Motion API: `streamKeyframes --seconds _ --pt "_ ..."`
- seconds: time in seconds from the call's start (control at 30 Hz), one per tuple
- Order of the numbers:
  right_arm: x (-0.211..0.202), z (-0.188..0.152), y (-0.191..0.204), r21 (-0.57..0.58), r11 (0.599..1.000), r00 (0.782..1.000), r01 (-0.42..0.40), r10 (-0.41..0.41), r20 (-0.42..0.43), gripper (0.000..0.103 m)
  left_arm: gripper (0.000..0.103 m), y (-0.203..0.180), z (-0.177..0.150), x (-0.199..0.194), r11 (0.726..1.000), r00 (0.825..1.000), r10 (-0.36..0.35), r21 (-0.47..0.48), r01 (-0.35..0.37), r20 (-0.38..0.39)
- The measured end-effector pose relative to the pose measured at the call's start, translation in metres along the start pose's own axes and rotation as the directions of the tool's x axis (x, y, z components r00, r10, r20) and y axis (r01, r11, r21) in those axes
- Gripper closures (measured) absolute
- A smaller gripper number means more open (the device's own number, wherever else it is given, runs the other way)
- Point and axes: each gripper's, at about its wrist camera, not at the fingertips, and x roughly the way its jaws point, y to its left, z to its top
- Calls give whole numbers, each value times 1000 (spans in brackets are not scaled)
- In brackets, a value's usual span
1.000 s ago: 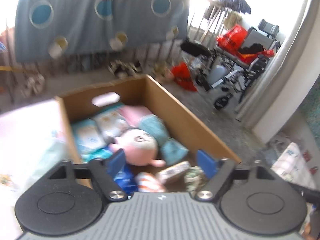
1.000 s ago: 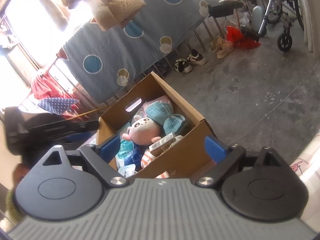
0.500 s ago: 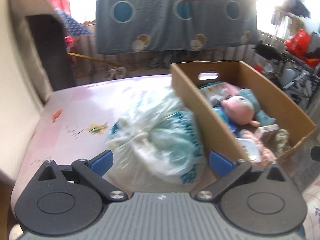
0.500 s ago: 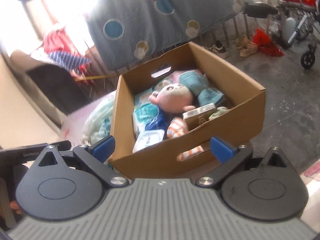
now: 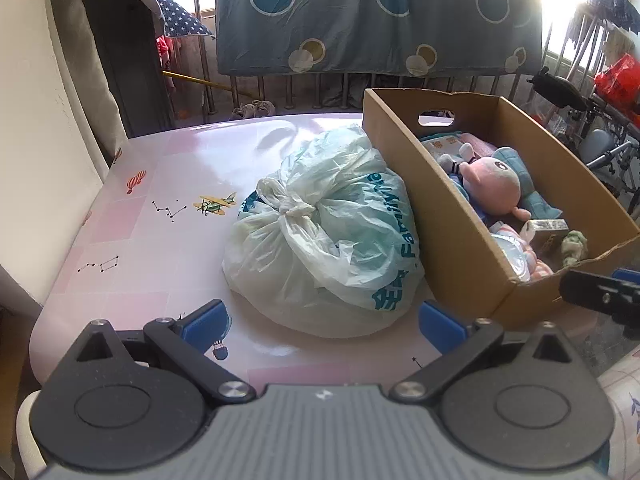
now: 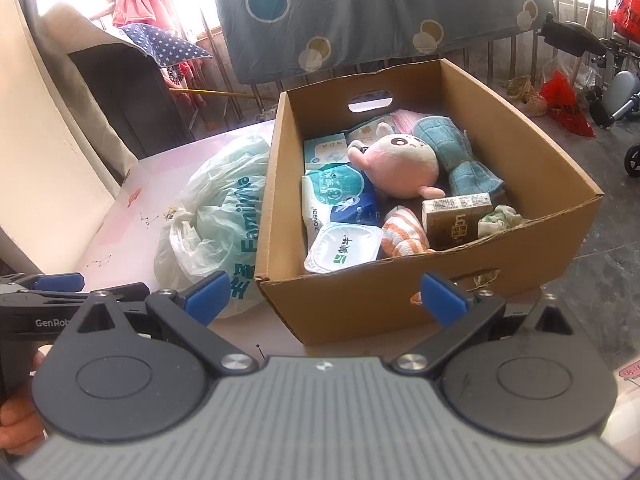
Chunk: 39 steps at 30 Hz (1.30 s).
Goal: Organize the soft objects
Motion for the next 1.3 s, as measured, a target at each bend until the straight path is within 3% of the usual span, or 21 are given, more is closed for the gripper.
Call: streamKeyframes --seconds 0.6,0.87,1.3 --pt "5 2 -2 0 1000 1000 -4 4 -30 1 0 -10 6 -7 1000 1000 7 5 -7 11" --pt "7 3 3 -56 997 998 59 -60 -17 1 0 -8 8 -4 1000 1000 24 -2 -24 13" --pt "9 5 2 -58 997 999 46 -48 -24 1 0 -4 8 -2 1000 1000 12 -2 -12 4"
